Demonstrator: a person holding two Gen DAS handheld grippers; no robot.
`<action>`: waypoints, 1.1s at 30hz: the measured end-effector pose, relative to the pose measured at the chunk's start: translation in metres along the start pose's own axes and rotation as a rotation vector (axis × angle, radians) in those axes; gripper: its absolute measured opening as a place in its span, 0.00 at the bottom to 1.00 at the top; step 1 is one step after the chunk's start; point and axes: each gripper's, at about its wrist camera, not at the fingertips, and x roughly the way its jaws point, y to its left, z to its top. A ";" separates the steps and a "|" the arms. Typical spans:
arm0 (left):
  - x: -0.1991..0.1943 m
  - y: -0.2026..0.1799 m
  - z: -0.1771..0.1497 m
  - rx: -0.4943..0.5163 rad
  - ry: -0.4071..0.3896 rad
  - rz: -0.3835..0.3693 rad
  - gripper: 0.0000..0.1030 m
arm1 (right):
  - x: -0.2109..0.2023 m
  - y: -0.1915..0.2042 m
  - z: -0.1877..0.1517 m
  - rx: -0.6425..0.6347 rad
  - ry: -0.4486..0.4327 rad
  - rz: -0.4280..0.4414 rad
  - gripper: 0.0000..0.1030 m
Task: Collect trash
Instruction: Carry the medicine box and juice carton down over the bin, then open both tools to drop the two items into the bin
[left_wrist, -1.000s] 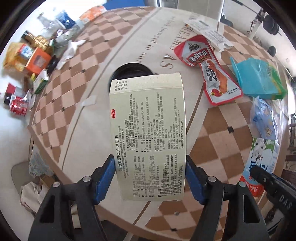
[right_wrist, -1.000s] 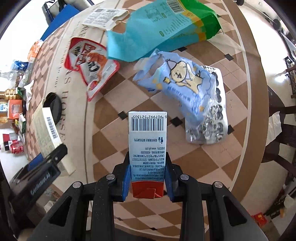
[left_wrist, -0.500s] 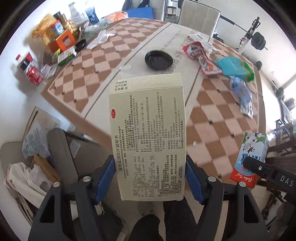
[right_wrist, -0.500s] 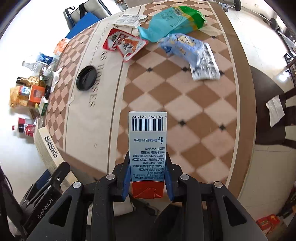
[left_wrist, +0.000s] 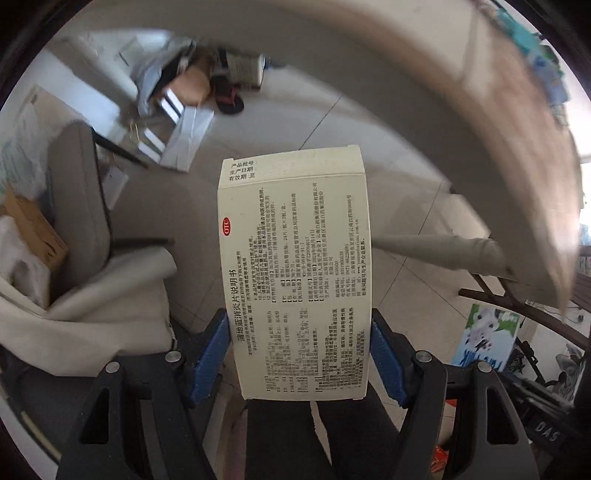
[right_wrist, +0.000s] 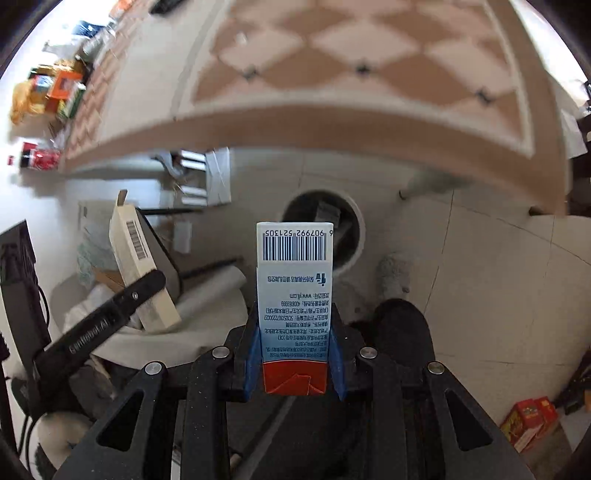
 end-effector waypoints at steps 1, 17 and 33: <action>0.021 0.003 0.004 -0.005 0.025 -0.010 0.68 | 0.021 -0.005 0.001 0.009 0.018 -0.014 0.32; 0.280 0.022 0.051 -0.057 0.294 -0.111 0.69 | 0.311 -0.062 0.086 -0.056 0.140 -0.165 0.32; 0.250 0.043 0.037 -0.074 0.199 0.005 0.96 | 0.345 -0.063 0.086 -0.095 0.172 -0.177 0.79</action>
